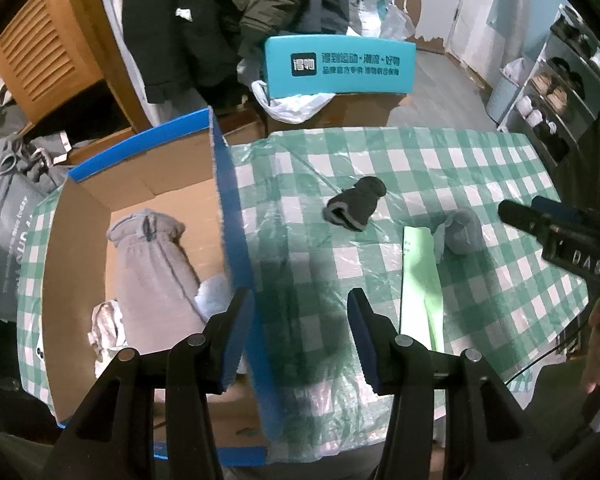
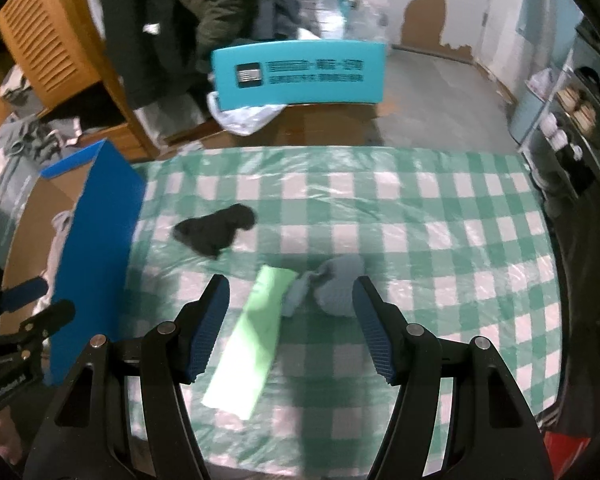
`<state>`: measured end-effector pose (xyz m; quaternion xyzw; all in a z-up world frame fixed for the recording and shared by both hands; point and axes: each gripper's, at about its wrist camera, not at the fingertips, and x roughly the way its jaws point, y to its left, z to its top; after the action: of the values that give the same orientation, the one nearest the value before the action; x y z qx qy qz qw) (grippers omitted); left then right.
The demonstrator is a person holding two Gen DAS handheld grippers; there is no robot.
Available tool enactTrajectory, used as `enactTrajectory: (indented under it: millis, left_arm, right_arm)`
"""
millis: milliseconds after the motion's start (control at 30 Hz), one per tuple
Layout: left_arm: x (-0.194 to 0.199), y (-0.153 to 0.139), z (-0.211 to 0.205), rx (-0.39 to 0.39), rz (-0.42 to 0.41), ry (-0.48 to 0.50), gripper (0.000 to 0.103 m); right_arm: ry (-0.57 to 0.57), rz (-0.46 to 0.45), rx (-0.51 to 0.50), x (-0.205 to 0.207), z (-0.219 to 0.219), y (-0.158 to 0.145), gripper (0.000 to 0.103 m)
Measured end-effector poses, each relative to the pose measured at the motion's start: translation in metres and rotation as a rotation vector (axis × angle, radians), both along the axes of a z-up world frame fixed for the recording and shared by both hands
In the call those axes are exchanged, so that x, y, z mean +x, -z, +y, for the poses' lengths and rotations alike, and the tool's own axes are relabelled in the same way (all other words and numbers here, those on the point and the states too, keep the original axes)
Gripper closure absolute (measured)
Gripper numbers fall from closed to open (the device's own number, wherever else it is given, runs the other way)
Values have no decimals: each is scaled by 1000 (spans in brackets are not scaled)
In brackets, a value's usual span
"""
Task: Organize soft objects
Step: 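Move both open tools from the box back over the table items, then lower right tool onto the grey sock and close it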
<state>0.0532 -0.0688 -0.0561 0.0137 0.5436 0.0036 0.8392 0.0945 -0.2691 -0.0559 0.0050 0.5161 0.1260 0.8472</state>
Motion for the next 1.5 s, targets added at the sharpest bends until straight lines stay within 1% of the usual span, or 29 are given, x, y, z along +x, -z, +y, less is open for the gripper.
enactTrajectory:
  millis: [200, 333, 500, 767, 933, 1100, 1167, 1200, 1233, 1267, 1300, 1333, 1367, 1400, 1500]
  left_arm:
    - [9, 10, -13, 6, 22, 11, 53]
    - [18, 16, -20, 3, 30, 11, 53]
    - [30, 28, -28, -1, 45, 14, 53]
    - [47, 55, -40, -2, 98, 27, 53]
    - [53, 65, -46, -4, 122, 41, 53]
    - [55, 73, -54, -2, 139, 65, 53]
    - [56, 76, -57, 0, 147, 74, 53]
    - [56, 78, -58, -1, 153, 77, 53]
    - [56, 80, -60, -2, 159, 80, 53]
    - [56, 81, -61, -5, 162, 82, 52]
    - [56, 83, -63, -8, 167, 86, 50]
    - [56, 84, -65, -10, 171, 89, 49]
    - [56, 85, -66, -11, 171, 91, 44]
    - [56, 85, -68, -12, 169, 93, 41]
    - [56, 86, -73, -20, 168, 101, 41]
  right_arm:
    - [55, 28, -4, 12, -23, 13, 38]
    - [69, 50, -18, 17, -31, 26, 38]
    - [67, 80, -21, 26, -31, 44, 38]
    - [64, 137, -48, 40, -27, 73, 38]
    - [56, 174, -49, 46, -23, 88, 38]
    - [33, 196, -79, 48, -16, 101, 38]
    - [27, 204, -76, 49, -16, 106, 38]
    - [22, 210, -73, 49, -15, 109, 40]
    - [19, 213, -74, 50, -15, 111, 44]
    - [13, 219, -74, 49, -15, 113, 56]
    - [9, 227, -75, 49, -15, 115, 65]
    - [8, 234, -79, 48, -16, 117, 66]
    - [10, 237, -83, 47, -17, 118, 70]
    - [11, 235, -82, 46, -18, 118, 75]
    - [20, 218, -71, 43, -23, 111, 79]
